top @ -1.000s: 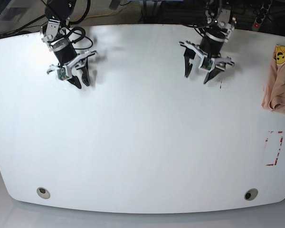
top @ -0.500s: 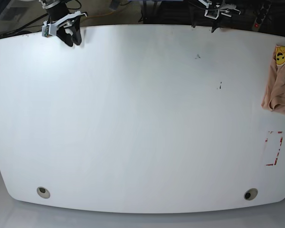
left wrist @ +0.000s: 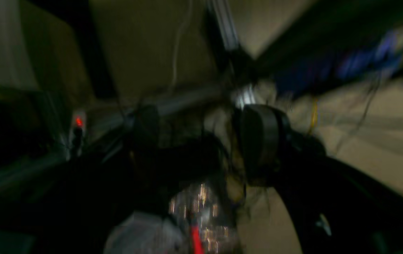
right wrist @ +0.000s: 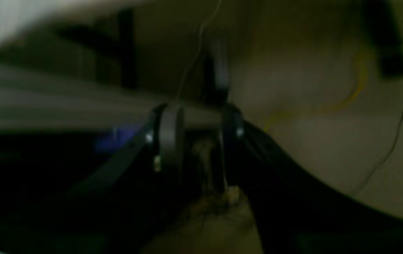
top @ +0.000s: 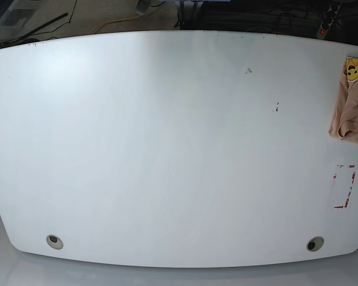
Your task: Fold the T-shirt properly
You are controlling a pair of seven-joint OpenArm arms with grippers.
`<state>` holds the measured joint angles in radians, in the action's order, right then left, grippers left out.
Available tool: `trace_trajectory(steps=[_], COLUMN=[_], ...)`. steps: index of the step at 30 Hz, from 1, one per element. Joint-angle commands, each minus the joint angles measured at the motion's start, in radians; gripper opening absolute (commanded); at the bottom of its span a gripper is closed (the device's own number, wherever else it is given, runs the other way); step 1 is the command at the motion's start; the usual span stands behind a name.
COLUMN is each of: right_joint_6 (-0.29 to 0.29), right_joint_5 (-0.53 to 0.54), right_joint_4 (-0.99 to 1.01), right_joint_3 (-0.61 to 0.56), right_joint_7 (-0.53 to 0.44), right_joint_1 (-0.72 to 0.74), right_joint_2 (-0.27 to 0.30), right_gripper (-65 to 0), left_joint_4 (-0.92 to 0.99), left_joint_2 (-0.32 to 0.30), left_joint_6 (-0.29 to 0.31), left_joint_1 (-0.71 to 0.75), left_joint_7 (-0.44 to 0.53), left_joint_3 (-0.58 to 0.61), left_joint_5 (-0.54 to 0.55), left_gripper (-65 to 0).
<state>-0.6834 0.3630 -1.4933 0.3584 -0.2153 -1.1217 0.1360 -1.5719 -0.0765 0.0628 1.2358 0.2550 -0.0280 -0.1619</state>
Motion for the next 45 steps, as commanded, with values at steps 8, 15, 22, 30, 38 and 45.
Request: trace_trajectory(steps=[8, 15, 22, 30, 38, 45], right_joint_6=[-0.015, -0.015, 0.003, 0.147, 0.250, 0.287], right_joint_5=[-0.209, -0.324, -0.424, -0.510, -0.597, -0.675], right_joint_4=[0.357, 0.666, 0.905, 1.123, 1.219, 1.270], right_joint_3=[-0.045, -0.040, -0.040, -0.043, -0.043, -0.043], right_joint_7=[-0.036, -0.036, -0.036, -0.036, -0.034, -0.034], right_joint_1=[0.156, 0.397, 0.587, 0.756, 0.865, 0.917], right_joint_2=[0.003, -0.008, -0.002, -0.005, -0.005, -0.005], right_gripper=[-47.1, -47.1, -47.1, -46.9, -46.6, -46.6], left_joint_4=[0.385, 0.809, 1.160, 1.497, 1.572, 1.502], left_joint_2=[-0.038, -0.035, -0.035, -0.035, -0.033, 0.002], left_joint_6=[0.001, -0.002, -0.004, -0.004, -0.005, -0.005], left_joint_1=[-0.247, -0.520, -0.769, -0.988, -1.089, -1.097], left_joint_7=[0.022, 0.022, 0.022, 0.022, -0.075, -0.187], left_joint_3=[0.012, 0.013, 0.012, 0.012, 0.009, 0.007], left_joint_5=[0.120, 0.120, 0.123, 0.121, 0.129, 0.130], left_gripper=[-31.1, -31.1, -31.1, -31.1, -31.1, -31.1])
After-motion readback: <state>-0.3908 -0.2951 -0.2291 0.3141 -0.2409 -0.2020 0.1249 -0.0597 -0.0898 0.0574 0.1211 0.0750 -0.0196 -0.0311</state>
